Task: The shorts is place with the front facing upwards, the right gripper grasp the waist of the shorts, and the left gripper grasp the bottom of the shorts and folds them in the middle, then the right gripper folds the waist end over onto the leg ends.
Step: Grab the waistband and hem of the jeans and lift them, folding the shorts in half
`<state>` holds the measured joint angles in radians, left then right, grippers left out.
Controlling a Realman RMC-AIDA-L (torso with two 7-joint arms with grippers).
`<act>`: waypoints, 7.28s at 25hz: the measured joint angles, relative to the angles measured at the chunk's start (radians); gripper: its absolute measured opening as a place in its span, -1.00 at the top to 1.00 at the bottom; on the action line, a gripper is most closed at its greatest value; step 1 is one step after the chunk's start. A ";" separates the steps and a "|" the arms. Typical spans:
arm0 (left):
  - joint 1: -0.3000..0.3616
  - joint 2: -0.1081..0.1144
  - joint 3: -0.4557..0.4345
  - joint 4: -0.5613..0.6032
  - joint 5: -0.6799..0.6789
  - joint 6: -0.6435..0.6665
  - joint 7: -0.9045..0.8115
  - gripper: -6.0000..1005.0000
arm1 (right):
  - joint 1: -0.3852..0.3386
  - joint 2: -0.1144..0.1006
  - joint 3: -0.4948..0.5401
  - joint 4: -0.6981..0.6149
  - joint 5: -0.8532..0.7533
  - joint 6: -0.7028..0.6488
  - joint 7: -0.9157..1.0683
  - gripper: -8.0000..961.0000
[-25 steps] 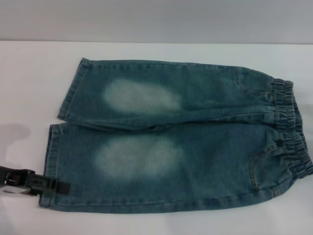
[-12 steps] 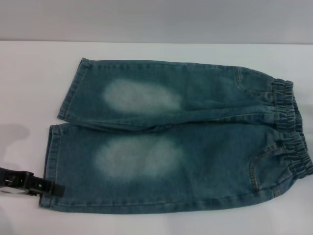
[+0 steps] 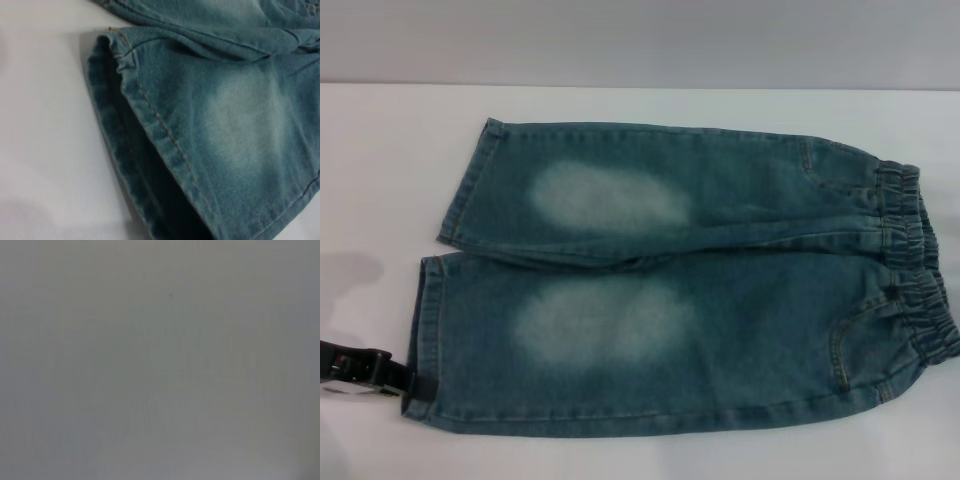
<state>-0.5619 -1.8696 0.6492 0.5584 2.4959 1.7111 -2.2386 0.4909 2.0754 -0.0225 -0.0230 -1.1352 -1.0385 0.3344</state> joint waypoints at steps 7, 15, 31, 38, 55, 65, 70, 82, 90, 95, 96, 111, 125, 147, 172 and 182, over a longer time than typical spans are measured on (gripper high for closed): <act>0.004 -0.003 -0.008 0.002 -0.006 -0.017 0.003 0.87 | -0.002 -0.001 0.003 0.000 0.000 0.000 0.003 -0.56; -0.011 -0.011 -0.060 0.001 -0.012 -0.048 0.005 0.97 | -0.003 -0.007 -0.021 -0.020 -0.018 0.000 0.089 -0.56; -0.030 -0.040 -0.168 -0.001 -0.034 -0.089 0.067 0.96 | -0.002 -0.115 -0.412 -0.433 -0.605 -0.289 1.112 -0.56; -0.032 -0.042 -0.170 0.000 -0.035 -0.096 0.079 0.96 | 0.044 -0.202 -0.469 -0.654 -0.920 -0.688 1.373 -0.56; -0.055 -0.046 -0.169 0.000 -0.036 -0.106 0.082 0.96 | 0.134 -0.194 -0.566 -0.966 -1.439 -0.950 1.350 -0.56; -0.060 -0.050 -0.172 -0.003 -0.035 -0.119 0.082 0.95 | 0.189 -0.133 -0.686 -0.956 -1.695 -0.790 1.407 -0.56; -0.060 -0.051 -0.170 -0.008 -0.035 -0.125 0.082 0.95 | 0.202 -0.122 -0.730 -0.916 -1.725 -0.754 1.420 -0.56; -0.059 -0.054 -0.169 -0.006 -0.035 -0.128 0.082 0.95 | 0.220 -0.115 -0.746 -0.853 -1.730 -0.714 1.421 -0.56; -0.056 -0.054 -0.165 -0.008 -0.035 -0.134 0.082 0.95 | 0.225 -0.110 -0.743 -0.850 -1.713 -0.706 1.416 -0.56; -0.050 -0.054 -0.164 -0.008 -0.035 -0.136 0.082 0.94 | 0.230 -0.112 -0.745 -0.857 -1.717 -0.712 1.419 -0.56; -0.050 -0.054 -0.164 -0.008 -0.035 -0.136 0.082 0.94 | 0.231 -0.113 -0.745 -0.857 -1.717 -0.712 1.419 -0.56; -0.046 -0.054 -0.164 -0.009 -0.035 -0.140 0.094 0.94 | 0.235 -0.096 -0.739 -0.859 -1.709 -0.703 1.414 -0.56; -0.050 -0.054 -0.165 -0.009 -0.035 -0.151 0.094 0.94 | 0.224 -0.107 -0.739 -0.895 -1.712 -0.688 1.419 0.02; -0.047 -0.053 -0.175 -0.009 -0.036 -0.154 0.095 0.93 | 0.190 -0.096 -0.729 -0.910 -1.617 -0.648 1.397 0.99; -0.062 -0.039 -0.174 -0.002 -0.121 -0.189 0.095 0.92 | 0.094 -0.098 -0.685 -1.003 -1.525 -0.649 1.496 0.81; -0.052 -0.043 -0.174 -0.009 -0.122 -0.202 0.106 0.92 | 0.141 -0.044 -0.751 -1.010 -1.681 -0.610 1.513 0.24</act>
<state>-0.6143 -1.9125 0.4756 0.5491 2.3743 1.5090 -2.1328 0.6322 2.0315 -0.7733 -1.0331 -2.8162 -1.6490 1.8477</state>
